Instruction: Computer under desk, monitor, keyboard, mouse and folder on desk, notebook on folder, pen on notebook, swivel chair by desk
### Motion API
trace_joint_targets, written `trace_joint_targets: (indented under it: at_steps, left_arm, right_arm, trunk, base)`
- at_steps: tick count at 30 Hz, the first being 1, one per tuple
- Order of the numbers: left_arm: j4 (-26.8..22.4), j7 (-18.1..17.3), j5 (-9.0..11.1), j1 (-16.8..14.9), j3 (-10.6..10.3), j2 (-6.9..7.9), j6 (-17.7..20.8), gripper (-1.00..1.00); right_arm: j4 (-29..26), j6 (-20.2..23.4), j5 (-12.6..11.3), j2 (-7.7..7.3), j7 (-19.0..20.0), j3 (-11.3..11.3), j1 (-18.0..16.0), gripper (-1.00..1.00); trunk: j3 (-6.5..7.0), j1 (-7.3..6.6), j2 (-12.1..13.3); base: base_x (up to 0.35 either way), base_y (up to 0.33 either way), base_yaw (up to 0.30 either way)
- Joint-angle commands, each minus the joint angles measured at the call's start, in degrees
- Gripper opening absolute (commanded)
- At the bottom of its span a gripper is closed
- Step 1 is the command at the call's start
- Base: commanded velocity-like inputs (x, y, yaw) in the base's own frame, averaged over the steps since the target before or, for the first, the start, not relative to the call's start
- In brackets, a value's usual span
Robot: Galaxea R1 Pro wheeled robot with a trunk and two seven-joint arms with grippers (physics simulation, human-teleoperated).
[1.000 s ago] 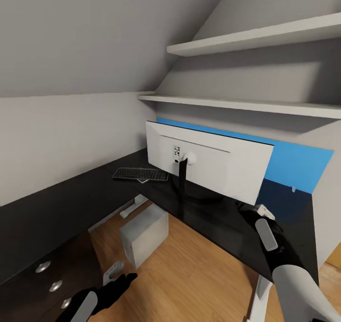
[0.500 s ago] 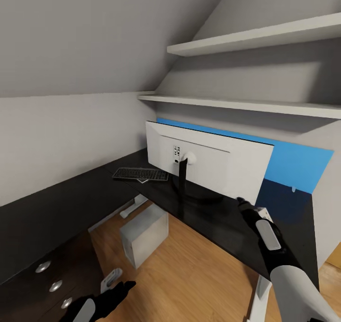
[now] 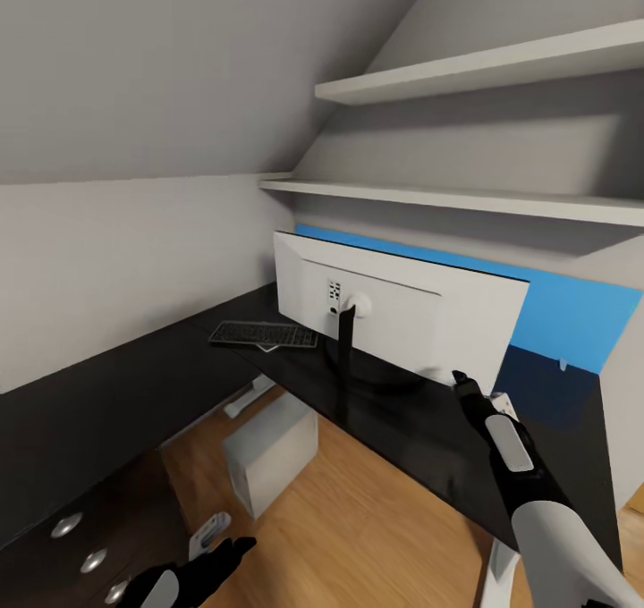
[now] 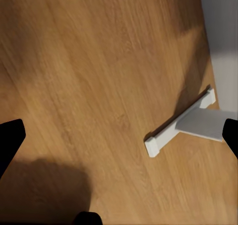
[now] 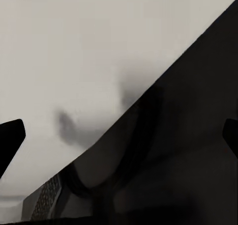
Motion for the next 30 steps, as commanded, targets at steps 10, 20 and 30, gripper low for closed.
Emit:
trace_joint_targets:
  at_steps: [10, 20, 30]
  left_arm:
    - [0.01, -0.03, 0.28, 0.16, -0.05, 0.02, 0.29, 1.00]
    - [0.01, -0.03, 0.27, 0.18, -0.08, 0.02, 0.28, 1.00]
    - [0.04, -0.03, 0.33, 0.15, -0.05, 0.02, 0.34, 1.00]
  right_arm:
    - [-0.11, 0.14, -0.72, -0.38, -0.35, -0.18, -0.07, 1.00]
    - [-0.11, 0.62, -5.92, -3.77, -0.38, -0.21, -0.22, 1.00]
    - [7.35, 2.51, -5.91, -5.15, -0.13, 0.29, -5.39, 1.00]
  trunk:
    - [-0.07, 0.03, -0.04]
    - [-0.07, 0.03, -0.04]
    - [-0.07, 0.03, -0.04]
  base:
    - [0.319, -0.049, 0.000]
    - [0.327, -0.120, 0.000]
    - [0.078, -0.051, 0.000]
